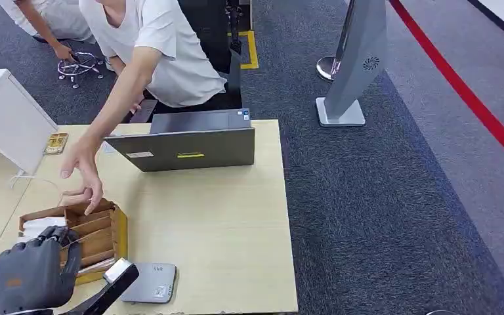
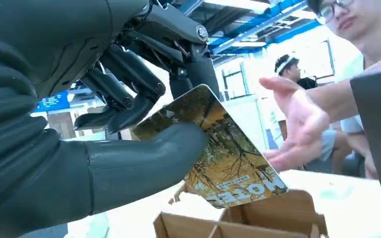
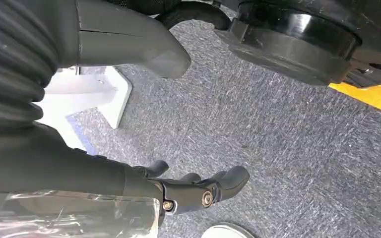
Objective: Pass the card to the sensor for recognition and then transmit it.
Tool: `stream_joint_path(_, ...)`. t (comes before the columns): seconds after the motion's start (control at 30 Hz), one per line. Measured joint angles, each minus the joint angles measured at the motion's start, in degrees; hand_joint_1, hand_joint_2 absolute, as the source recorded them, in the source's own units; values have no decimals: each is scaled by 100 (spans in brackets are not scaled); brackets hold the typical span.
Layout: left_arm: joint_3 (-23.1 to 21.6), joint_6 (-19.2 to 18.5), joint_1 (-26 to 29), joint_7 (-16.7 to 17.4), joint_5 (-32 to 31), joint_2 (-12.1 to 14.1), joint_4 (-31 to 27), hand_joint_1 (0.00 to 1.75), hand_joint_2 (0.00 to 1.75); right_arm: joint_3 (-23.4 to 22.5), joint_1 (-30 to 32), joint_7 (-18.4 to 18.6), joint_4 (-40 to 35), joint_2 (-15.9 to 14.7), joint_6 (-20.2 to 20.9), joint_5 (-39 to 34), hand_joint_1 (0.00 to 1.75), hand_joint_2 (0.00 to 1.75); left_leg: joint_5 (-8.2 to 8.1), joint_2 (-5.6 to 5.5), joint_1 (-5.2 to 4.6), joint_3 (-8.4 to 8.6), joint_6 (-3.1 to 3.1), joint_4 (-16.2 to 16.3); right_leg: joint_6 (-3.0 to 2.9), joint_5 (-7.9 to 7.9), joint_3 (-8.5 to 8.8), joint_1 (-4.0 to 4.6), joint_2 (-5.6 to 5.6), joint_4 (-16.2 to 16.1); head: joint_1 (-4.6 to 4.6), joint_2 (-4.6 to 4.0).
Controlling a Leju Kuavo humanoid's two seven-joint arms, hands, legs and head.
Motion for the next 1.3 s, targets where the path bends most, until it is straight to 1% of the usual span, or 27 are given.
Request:
stream_joint_path(0.07, -15, 2, 0, 0, 0, 2, -65, 175, 175, -2, 0, 0, 0, 0, 0, 0, 0, 175, 0, 0, 0, 0, 0, 0, 0, 0, 0, 0, 0, 0, 0, 0)
stream_joint_path(0.17, -70, 22, -10, -103, 0, 13, -162, 175, 175, -2, 4, 0, -2, 0, -2, -7, 0, 175, 0, 0, 0, -1, 0, 0, 0, 0, -6, 0, 0, 0, 0, 0)
stream_joint_path(0.23, -177, -29, -134, -197, 0, 20, -372, 175, 175, -2, 17, 0, -2, 0, 4, -29, 0, 175, 1, -2, 0, -3, 1, 0, 0, 0, -13, 0, -2, 0, 2, 0)
stream_joint_path(0.27, -234, -127, -284, -175, 0, 22, -505, 175, 175, -2, 22, -2, -2, 0, 11, -44, 0, 175, 1, -5, 0, -4, 1, 0, 0, 0, -11, -1, -6, 0, 0, 0)
stream_joint_path(0.3, -273, -210, -477, -78, 0, 44, -592, 175, 175, -2, 24, -15, -2, 0, 31, -41, 0, 175, 1, -7, -1, -4, 2, 2, 1, 0, -11, -1, -9, -1, 2, 0)
stream_joint_path(0.4, -343, -332, -1240, 558, 0, 250, -631, 175, 175, -2, 24, -153, 0, 0, 120, 77, 0, 175, 8, -7, 0, -1, 1, 3, 2, 7, -13, 0, -11, 0, 0, 0)
stream_joint_path(0.43, -345, -365, -1578, 718, 0, 357, -565, 175, 175, 0, 20, -227, 11, 0, 162, 138, 0, 175, 15, -8, 1, -3, 7, 3, 1, 8, -15, 0, -13, 0, 2, 0)
stream_joint_path(0.47, -345, -374, -1939, 789, 0, 438, -462, 175, 175, 2, 11, -278, 24, 0, 171, 166, 0, 175, 22, -18, 1, -5, 1, 3, 1, 8, -10, 0, -20, 0, 0, 0)
stream_joint_path(0.5, -345, -397, -2258, 844, 0, 528, -207, 175, 175, 0, -13, -366, 61, 0, 190, 179, 0, 175, 24, -20, 1, -2, 1, 3, 0, 9, -8, 0, -25, 1, 0, 0)
stream_joint_path(0.53, -345, -413, -2520, 892, 0, 601, 21, 175, 175, 0, -47, -433, 96, 0, 203, 195, 0, 175, 29, -18, 1, 0, -5, 2, -16, 20, 0, 1, -21, 2, 0, 0)
stream_joint_path(0.57, -350, -422, -2709, 936, 0, 682, 215, 175, 175, 0, -63, -475, 129, 0, 203, 210, 0, 175, 33, -13, 2, -2, -11, 2, -13, 26, -8, 1, -11, 3, -11, 0)
stream_joint_path(0.67, -488, -424, -3226, 1095, 0, 864, 825, 175, 175, -9, -94, -555, 245, 0, 201, 234, 0, 175, 38, -11, 4, -7, -9, 2, -5, 31, -11, 2, -3, 4, -2, 0)
stream_joint_path(0.77, -630, -444, -3495, 1204, 0, 995, 1266, 175, 175, -35, -125, -584, 341, 0, 221, 304, 0, 175, 38, -7, 3, -11, -8, 3, -5, 31, -13, 1, 1, 4, -2, 0)
stream_joint_path(0.87, -723, -479, -3690, 1248, 0, 1066, 1595, 175, 175, -83, -153, -629, 430, 0, 243, 391, 0, 175, 36, -8, 1, -13, -6, 3, -5, 31, -14, 0, 1, 2, -2, 0)
stream_joint_path(0.93, -739, -479, -3724, 1211, 0, 1071, 1745, 175, 175, -118, -171, -658, 481, 0, 247, 437, 0, 175, 36, -8, 1, -15, -6, 3, -4, 31, -17, 0, 1, 2, -2, 0)
stream_joint_path(1.0, -739, -479, -3724, 1086, -2, 1064, 1819, 175, 175, -131, -177, -682, 516, 0, 267, 455, 0, 175, 36, -8, 1, -23, -6, 3, -4, 31, -24, 0, 0, 2, 0, 0)
stream_joint_path(1.03, -739, -479, -3724, 1047, 0, 1060, 1847, 0, 175, -136, -181, -693, 533, 0, 273, 455, 0, 175, 36, -8, 1, -23, -6, 3, -4, 31, -23, 0, 0, 2, -2, 0)
stream_joint_path(1.3, -647, -409, -3660, 820, 0, 938, 1921, 0, 175, -164, -191, -678, 581, 0, 317, 483, 0, 175, 36, -7, 1, -26, -6, 3, -4, 31, -23, 0, 1, 2, -2, 0)
